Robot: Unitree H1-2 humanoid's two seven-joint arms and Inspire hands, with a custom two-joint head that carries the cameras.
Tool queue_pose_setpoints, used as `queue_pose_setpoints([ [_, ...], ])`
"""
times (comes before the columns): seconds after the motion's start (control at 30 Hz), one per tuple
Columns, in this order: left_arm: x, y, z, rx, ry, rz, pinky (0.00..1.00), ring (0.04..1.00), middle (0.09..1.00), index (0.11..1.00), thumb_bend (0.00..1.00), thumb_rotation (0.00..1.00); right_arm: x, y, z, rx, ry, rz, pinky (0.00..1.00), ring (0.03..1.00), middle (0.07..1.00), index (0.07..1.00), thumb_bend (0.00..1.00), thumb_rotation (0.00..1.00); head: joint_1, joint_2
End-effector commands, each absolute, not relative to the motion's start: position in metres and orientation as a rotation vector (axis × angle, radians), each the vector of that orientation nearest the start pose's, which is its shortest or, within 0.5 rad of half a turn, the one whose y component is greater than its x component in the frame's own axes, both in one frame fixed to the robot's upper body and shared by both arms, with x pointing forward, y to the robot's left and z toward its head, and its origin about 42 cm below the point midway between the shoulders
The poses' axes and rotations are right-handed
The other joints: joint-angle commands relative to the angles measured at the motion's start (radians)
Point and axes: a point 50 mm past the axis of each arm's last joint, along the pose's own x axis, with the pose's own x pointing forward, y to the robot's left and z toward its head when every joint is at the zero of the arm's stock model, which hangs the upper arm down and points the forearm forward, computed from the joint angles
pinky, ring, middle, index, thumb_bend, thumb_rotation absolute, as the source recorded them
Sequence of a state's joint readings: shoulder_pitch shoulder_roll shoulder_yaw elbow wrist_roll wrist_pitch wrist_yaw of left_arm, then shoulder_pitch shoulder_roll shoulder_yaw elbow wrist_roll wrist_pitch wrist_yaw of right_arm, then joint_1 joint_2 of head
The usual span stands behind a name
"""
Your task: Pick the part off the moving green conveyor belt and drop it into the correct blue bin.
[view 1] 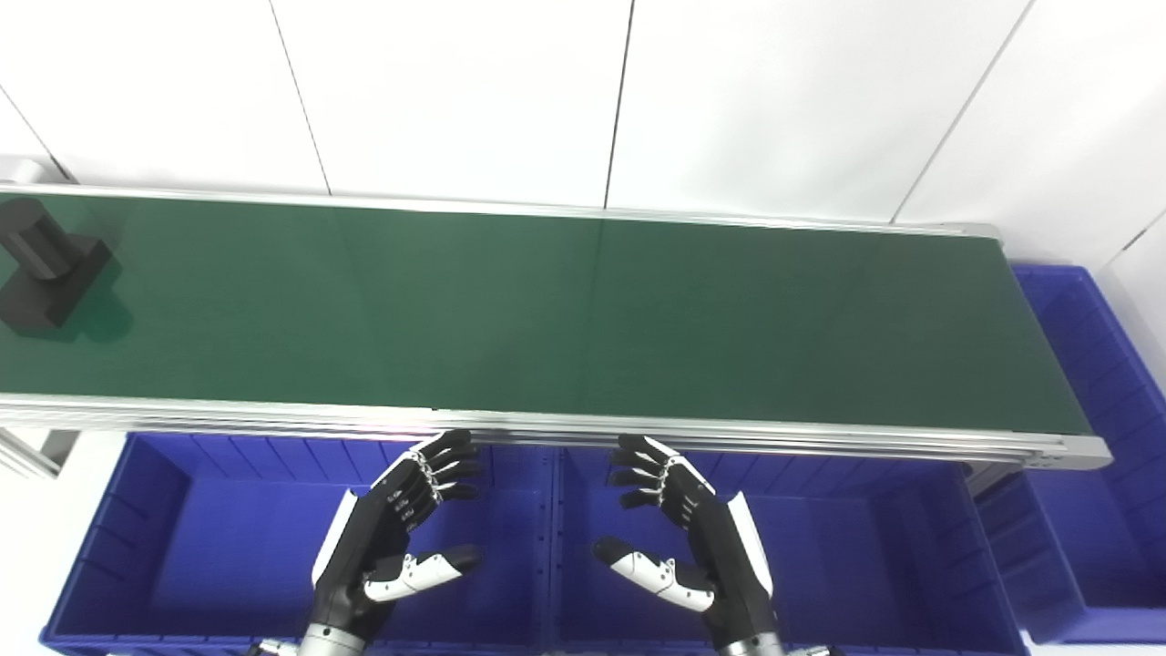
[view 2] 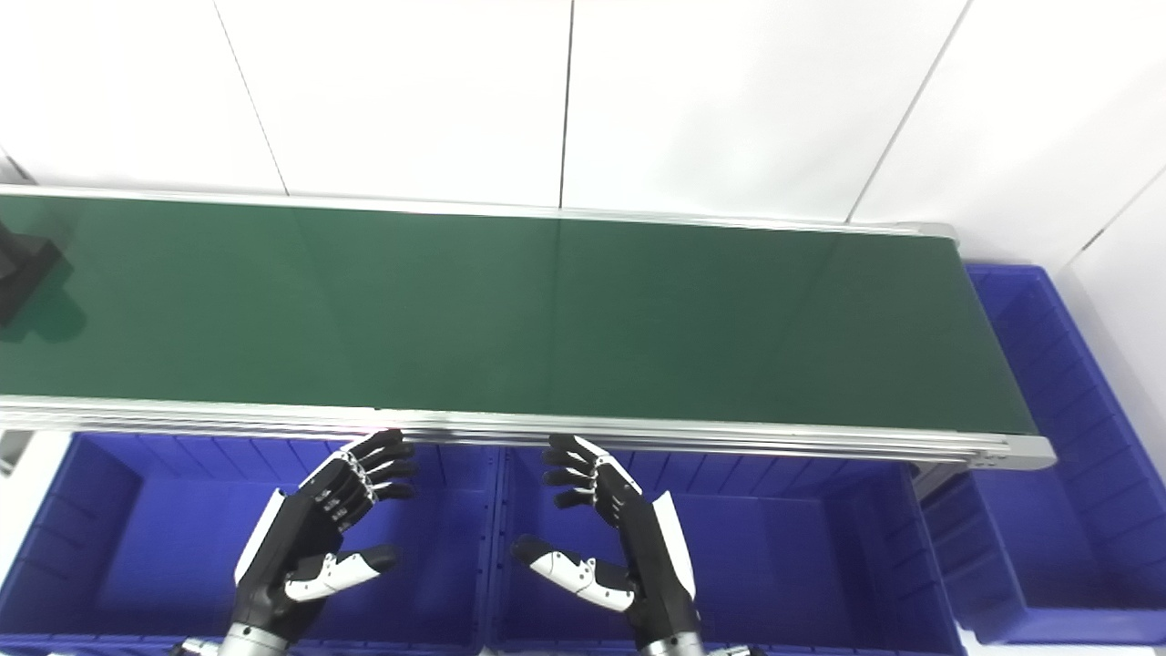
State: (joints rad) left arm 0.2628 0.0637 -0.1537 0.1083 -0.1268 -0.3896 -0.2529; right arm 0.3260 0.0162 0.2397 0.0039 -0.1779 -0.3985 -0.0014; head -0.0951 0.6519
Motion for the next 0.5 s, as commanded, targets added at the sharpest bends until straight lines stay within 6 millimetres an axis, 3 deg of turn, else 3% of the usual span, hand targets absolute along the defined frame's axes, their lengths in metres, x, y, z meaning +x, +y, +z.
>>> queue_pose_setpoints([
  [0.0, 0.1843, 0.1942, 0.0425, -0.087, -0.08, -0.318, 0.67, 0.74, 0.785, 0.797, 0.93, 0.35, 0.1668, -0.1507, 0.0597, -0.07, -0.143, 0.195, 0.63, 0.716, 0.768, 0.807, 0.62, 0.37, 0.002, -0.002],
  [0.33, 0.1844, 0.1906, 0.0416, -0.086, -0.069, -0.317, 0.67, 0.735, 0.78, 0.793, 0.95, 0.36, 0.1668, -0.1549, 0.0583, -0.071, -0.148, 0.196, 0.63, 0.719, 0.772, 0.81, 0.62, 0.38, 0.055, -0.018],
  [0.47, 0.1841, 0.1864, 0.0396, -0.09, -0.058, -0.316, 0.68, 0.742, 0.781, 0.79, 0.98, 0.36, 0.1667, -0.1591, 0.0567, -0.071, -0.148, 0.194, 0.63, 0.718, 0.768, 0.813, 0.61, 0.37, 0.118, -0.039],
])
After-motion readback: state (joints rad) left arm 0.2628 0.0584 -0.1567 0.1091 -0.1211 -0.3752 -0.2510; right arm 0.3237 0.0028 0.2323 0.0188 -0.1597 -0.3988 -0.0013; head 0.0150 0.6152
